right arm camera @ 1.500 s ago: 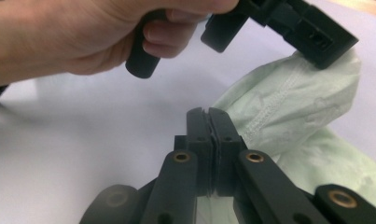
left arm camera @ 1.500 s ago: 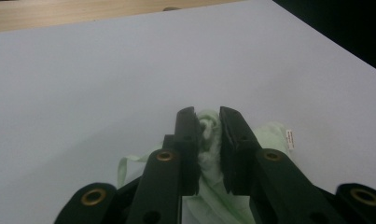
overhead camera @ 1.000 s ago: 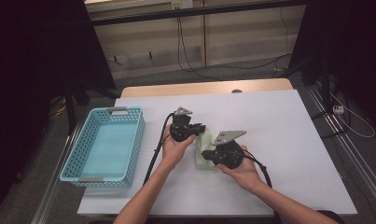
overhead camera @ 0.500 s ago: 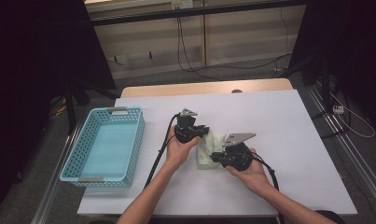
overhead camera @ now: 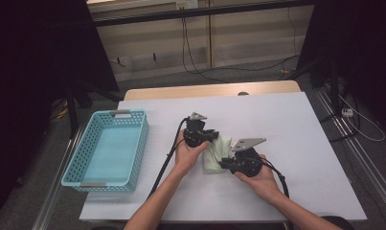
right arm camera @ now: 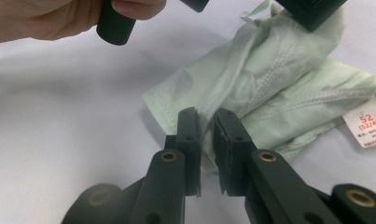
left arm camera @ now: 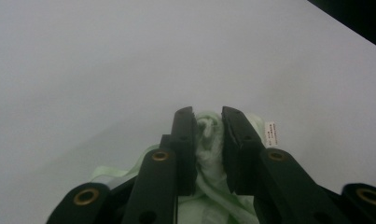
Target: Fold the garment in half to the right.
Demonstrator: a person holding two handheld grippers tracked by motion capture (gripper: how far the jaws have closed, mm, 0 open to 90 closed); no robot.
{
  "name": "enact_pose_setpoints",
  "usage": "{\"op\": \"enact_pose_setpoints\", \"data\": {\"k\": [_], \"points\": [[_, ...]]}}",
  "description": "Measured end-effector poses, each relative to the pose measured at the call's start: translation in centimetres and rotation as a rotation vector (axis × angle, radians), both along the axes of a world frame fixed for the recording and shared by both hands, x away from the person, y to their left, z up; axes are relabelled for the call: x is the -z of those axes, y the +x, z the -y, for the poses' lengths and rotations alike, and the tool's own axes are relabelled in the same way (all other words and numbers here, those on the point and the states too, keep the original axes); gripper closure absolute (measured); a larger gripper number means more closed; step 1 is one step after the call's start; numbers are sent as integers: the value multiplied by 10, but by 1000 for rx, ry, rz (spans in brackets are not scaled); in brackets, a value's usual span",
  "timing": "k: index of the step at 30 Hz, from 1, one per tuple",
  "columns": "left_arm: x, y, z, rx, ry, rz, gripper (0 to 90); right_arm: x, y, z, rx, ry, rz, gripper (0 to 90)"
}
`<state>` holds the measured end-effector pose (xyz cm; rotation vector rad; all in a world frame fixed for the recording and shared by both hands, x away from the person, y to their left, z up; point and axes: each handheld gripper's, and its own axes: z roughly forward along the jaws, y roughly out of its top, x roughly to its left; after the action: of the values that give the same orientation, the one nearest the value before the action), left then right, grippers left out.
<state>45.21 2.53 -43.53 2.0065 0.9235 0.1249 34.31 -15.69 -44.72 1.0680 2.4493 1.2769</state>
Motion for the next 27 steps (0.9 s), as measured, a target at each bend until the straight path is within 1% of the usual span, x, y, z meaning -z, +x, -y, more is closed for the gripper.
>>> {"op": "enact_pose_setpoints", "data": {"k": [2,5,7,8,11,12,14,15,17,20,24,25,27], "points": [[0,-1,2,6,-1,9,761,0,0,0,-1,10,-10,864],[0,-2,6,15,0,4,766,-1,-3,1,-6,15,-8,877],[0,-2,7,16,4,5,766,-1,-4,2,-6,13,-9,880],[0,-2,8,15,-1,2,766,-1,-5,3,-6,14,-8,880],[1,-1,10,26,2,1,764,-1,-6,6,3,30,-9,878],[2,-1,11,25,-4,-3,764,-1,-6,8,9,39,-11,872],[4,-1,13,29,-5,-8,760,0,-7,9,13,37,-15,862],[5,-1,13,35,-1,-12,757,0,-8,9,15,40,-20,853],[6,-1,15,38,-1,-13,751,1,-9,9,13,33,-26,801],[6,-1,14,39,-13,-26,739,1,-9,9,9,33,-32,742],[5,-2,13,39,-31,-30,699,-2,-8,12,22,21,-12,651],[4,-2,12,44,-29,-24,693,-2,-7,13,29,25,-9,630],[2,-1,11,46,-43,-21,659,-5,-6,15,38,27,1,590]]}}
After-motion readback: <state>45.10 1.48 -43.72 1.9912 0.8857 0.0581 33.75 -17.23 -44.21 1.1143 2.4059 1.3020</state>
